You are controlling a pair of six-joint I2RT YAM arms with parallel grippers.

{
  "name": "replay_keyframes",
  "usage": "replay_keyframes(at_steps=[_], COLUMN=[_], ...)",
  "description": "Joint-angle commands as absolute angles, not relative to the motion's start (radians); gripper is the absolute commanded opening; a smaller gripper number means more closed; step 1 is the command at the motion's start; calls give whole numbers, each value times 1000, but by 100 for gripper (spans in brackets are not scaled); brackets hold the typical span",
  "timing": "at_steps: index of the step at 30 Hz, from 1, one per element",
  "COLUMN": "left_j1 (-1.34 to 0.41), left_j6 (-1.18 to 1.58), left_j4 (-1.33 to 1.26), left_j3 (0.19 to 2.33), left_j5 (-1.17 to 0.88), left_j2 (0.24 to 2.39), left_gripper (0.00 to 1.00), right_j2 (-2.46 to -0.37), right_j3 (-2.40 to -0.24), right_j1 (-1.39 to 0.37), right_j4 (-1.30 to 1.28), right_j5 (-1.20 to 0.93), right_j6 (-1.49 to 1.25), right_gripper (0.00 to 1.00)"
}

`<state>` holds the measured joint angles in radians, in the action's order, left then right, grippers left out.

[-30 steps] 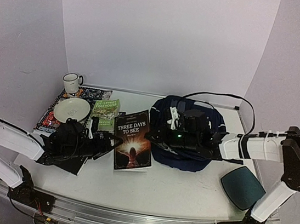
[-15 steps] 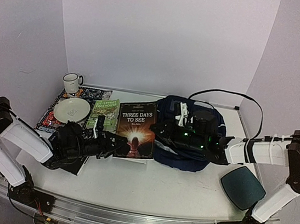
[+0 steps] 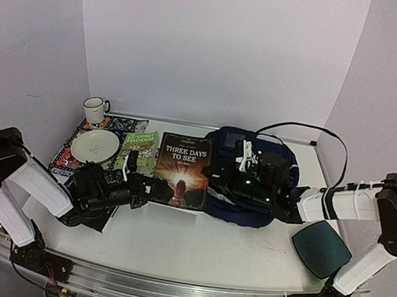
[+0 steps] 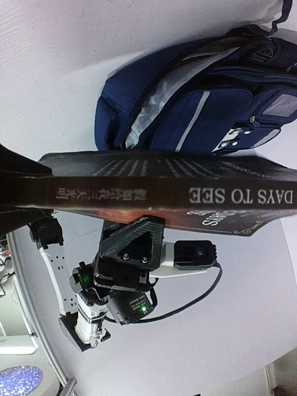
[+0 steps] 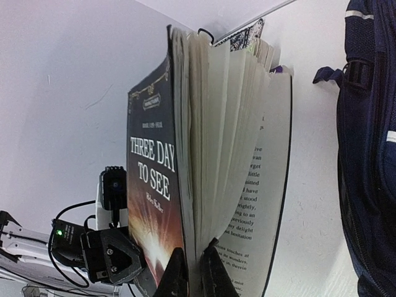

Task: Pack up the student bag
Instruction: Pass from the right arm to the left, then pass from the left arm to the right

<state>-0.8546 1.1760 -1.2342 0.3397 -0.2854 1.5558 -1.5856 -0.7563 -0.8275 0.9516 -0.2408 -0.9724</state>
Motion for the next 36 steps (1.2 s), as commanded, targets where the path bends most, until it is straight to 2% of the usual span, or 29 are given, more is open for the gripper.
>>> replay_keyframes(at_steps=[1, 8, 11, 21, 25, 36], left_j1=[-836, -754, -739, -729, -726, -696], left_j6=[1171, 1177, 1176, 1187, 1193, 1249], left_j4=[-1434, -1435, -1434, -1433, -1433, -1432], left_j3=[360, 366, 392, 512, 555, 620], left_j5=[-317, -422, -469, -605, -653, -807], left_j2=[1540, 1539, 1545, 1606, 1608, 1614], left_gripper=[0, 0, 0, 0, 0, 0], right_j2=[-1580, -1561, -1588, -1699, -1738, -1871], right_j3=[-769, -807, -848, -974, -978, -1065], right_j1=[-815, -732, -723, -695, -655, -579], right_j4=[965, 820, 805, 819, 865, 1300], right_j5=[-269, -346, -388, -525, -586, -859], right_j6=[-939, -871, -860, -907, -951, -1227], right_gripper=[22, 63, 71, 86, 87, 82])
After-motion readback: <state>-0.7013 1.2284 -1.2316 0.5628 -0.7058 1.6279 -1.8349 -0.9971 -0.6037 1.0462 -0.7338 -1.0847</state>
